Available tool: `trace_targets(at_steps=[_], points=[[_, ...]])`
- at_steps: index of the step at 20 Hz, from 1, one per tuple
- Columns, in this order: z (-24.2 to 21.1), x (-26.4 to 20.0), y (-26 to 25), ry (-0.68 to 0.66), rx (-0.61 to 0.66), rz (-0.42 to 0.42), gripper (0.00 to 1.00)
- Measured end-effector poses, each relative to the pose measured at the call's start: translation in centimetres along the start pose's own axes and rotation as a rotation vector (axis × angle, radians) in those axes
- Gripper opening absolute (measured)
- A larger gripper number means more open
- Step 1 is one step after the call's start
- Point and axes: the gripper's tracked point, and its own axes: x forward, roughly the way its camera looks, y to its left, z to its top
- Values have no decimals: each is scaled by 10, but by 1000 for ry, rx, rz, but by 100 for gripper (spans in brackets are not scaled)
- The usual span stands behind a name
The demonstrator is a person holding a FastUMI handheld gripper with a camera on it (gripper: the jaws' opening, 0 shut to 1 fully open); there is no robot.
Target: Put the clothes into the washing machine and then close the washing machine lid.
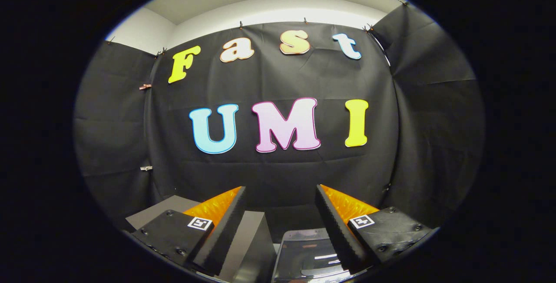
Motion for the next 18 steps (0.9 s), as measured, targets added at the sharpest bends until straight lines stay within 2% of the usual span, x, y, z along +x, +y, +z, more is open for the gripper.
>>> trace_targets(at_steps=[8, 18], points=[[1, 2, 23, -12, -6, 26, 99], [-4, 6, 24, 3, 4, 19, 99]])
